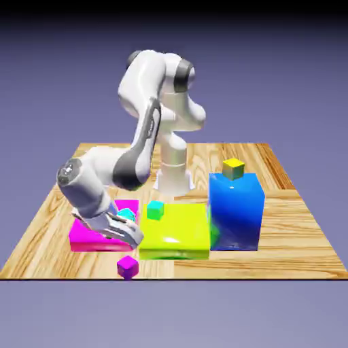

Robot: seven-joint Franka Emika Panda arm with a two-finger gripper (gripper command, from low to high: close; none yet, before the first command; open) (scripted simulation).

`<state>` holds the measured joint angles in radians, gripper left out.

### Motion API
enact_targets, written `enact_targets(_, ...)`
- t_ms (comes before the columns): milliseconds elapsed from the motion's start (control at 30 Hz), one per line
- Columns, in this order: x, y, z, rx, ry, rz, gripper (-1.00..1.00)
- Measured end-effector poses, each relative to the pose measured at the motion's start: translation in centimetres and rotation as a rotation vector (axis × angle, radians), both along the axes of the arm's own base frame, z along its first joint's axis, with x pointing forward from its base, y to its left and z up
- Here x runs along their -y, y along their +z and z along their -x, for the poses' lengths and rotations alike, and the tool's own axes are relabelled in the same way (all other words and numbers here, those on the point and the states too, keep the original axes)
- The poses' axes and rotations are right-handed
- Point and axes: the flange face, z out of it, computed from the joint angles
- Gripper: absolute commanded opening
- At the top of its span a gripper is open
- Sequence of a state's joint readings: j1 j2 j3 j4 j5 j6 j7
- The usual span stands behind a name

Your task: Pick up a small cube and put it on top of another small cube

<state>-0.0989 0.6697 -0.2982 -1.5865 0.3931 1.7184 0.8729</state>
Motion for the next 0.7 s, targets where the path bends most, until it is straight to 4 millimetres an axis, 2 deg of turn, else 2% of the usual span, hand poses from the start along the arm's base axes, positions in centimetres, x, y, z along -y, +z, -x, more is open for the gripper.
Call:
enact_targets(300, 2.2, -8.3, -0.2, -0.286, -0.053, -0.125, 0.0)
enact_targets(333, 2.2, -8.3, -0.2, -0.286, -0.053, -0.125, 0.0)
enact_targets(467, 0.2, -12.9, 2.0, -0.286, -0.052, -0.126, 0.0)
enact_targets(500, -0.2, -13.7, 2.5, -0.286, -0.052, -0.125, -1.0)
enact_targets(567, -0.2, -13.7, 2.5, -0.286, -0.053, -0.125, -1.0)
enact_targets(700, 1.8, -9.2, 0.1, -0.285, -0.054, -0.127, -1.0)
